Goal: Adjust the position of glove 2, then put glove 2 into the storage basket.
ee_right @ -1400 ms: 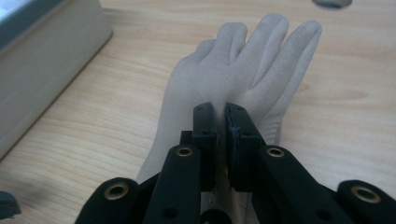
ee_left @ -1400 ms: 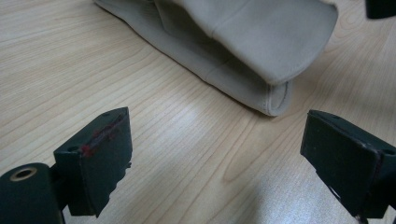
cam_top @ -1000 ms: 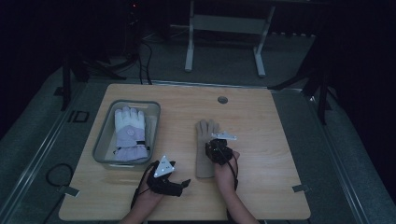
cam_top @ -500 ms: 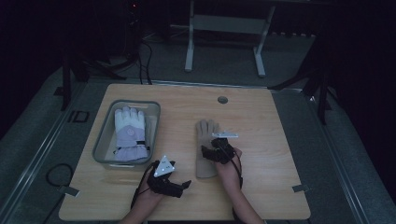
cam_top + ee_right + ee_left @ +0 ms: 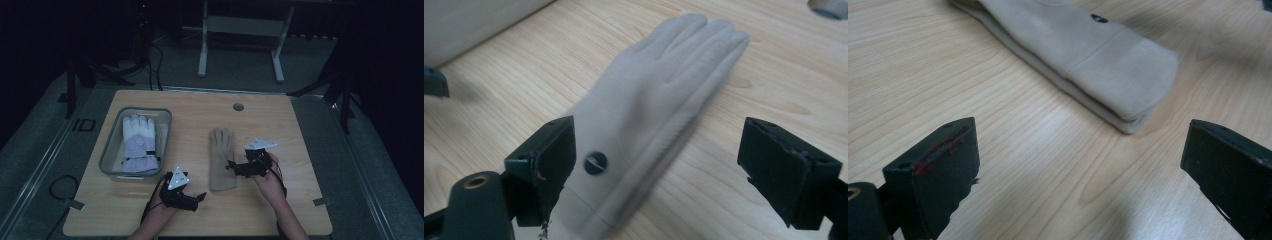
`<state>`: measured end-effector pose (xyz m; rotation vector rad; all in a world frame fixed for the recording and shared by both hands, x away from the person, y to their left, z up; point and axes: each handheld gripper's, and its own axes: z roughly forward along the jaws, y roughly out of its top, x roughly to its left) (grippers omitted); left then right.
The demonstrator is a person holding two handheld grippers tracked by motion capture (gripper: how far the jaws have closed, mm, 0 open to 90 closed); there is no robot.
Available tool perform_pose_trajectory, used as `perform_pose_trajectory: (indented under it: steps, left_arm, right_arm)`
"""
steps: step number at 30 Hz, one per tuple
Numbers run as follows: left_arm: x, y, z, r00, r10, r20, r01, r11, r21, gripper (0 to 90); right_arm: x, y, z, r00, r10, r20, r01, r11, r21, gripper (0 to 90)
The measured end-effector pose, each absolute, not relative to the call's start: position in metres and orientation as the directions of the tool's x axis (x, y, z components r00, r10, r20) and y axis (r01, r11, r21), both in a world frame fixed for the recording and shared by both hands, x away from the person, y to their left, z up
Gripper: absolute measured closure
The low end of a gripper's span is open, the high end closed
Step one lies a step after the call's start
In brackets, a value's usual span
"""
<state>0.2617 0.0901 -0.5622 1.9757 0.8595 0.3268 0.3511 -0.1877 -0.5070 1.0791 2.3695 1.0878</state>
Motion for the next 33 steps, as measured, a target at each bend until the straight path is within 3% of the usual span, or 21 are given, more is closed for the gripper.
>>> perform_pose_trajectory:
  steps: [5, 6, 9, 10, 17, 21, 22, 23, 29, 33]
  left_arm:
    - [0.261, 0.086, -0.561, 0.741, 0.665, -0.096, 0.412, -0.337, 0.847, 3.8]
    - [0.260, 0.084, -0.560, 0.752, 0.657, -0.060, 0.380, -0.357, 0.854, 4.1]
    - [0.261, 0.083, -0.559, 0.757, 0.651, -0.061, 0.372, -0.352, 0.859, 4.1]
    - [0.261, 0.082, -0.557, 0.760, 0.647, -0.061, 0.361, -0.342, 0.868, 4.6]
    - [0.268, 0.074, -0.550, 0.769, 0.630, -0.110, 0.407, -0.349, 0.844, 6.4]
    - [0.271, 0.068, -0.546, 0.806, 0.578, -0.130, 0.401, -0.370, 0.838, 7.5]
    - [0.276, 0.068, -0.544, 0.821, 0.541, -0.183, 0.416, -0.347, 0.840, 7.7]
    - [0.276, 0.068, -0.544, 0.821, 0.541, -0.183, 0.416, -0.347, 0.840, 8.8]
    - [0.284, 0.051, -0.539, 0.877, 0.474, -0.072, 0.317, -0.460, 0.829, 17.8]
    - [0.286, 0.045, -0.535, 0.889, 0.456, -0.042, 0.289, -0.489, 0.823, 21.3]
  right_arm:
    - [0.350, -0.201, -0.511, -0.712, 0.702, 0.024, 0.479, 0.460, 0.748, 16.8]
    - [0.350, -0.209, -0.513, -0.703, 0.706, 0.081, 0.532, 0.447, 0.719, 16.9]
    - [0.350, -0.219, -0.515, -0.696, 0.702, 0.148, 0.558, 0.400, 0.727, 17.0]
    - [0.350, -0.227, -0.516, -0.694, 0.691, 0.202, 0.577, 0.366, 0.731, 11.3]
    - [0.355, -0.230, -0.510, -0.687, 0.697, 0.207, 0.576, 0.348, 0.740, 12.6]
    - [0.368, -0.226, -0.503, -0.673, 0.713, 0.195, 0.570, 0.333, 0.751, 14.7]
    - [0.377, -0.221, -0.501, -0.671, 0.720, 0.177, 0.564, 0.341, 0.752, 17.3]
    - [0.380, -0.219, -0.500, -0.668, 0.725, 0.169, 0.562, 0.341, 0.754, 17.9]
    - [0.402, -0.198, -0.505, -0.660, 0.743, 0.110, 0.534, 0.362, 0.764, 25.0]
    - [0.416, -0.192, -0.511, -0.638, 0.752, 0.165, 0.571, 0.318, 0.757, 28.2]
